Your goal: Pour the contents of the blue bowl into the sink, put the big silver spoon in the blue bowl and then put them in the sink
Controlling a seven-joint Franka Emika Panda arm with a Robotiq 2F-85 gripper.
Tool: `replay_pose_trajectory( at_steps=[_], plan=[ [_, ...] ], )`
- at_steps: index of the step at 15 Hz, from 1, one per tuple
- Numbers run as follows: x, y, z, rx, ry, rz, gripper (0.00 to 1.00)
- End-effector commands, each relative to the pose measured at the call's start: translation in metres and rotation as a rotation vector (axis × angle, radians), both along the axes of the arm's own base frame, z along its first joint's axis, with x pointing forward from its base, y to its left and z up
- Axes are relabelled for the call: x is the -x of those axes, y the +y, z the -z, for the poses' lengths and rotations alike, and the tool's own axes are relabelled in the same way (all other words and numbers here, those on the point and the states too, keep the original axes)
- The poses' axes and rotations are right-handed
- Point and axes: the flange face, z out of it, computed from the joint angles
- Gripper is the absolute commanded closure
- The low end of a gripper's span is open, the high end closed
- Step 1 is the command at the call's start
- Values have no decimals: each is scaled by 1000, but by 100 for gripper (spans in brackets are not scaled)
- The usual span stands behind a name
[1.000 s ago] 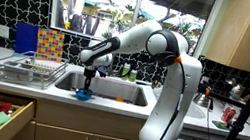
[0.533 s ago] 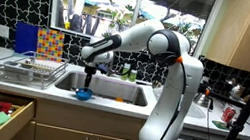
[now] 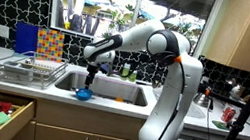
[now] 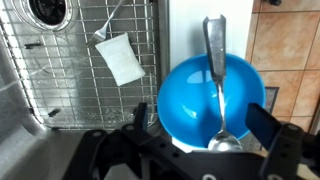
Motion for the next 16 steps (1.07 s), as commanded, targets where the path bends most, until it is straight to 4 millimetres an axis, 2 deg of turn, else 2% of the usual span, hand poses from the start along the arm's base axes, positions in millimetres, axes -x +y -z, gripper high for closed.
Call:
replay_pose_trajectory(
  at_steps=[1, 3, 11, 13, 14, 16],
  plan=[
    [-14, -20, 3, -24, -20, 196, 0],
    [-21, -26, 7, -39, -21, 274, 0],
    [-43, -29, 48, -45, 27, 423, 3],
    [-47, -29, 52, -54, 33, 438, 14],
    [-48, -29, 54, -58, 38, 441, 30],
    [-51, -29, 56, -66, 44, 449, 47]
  ],
)
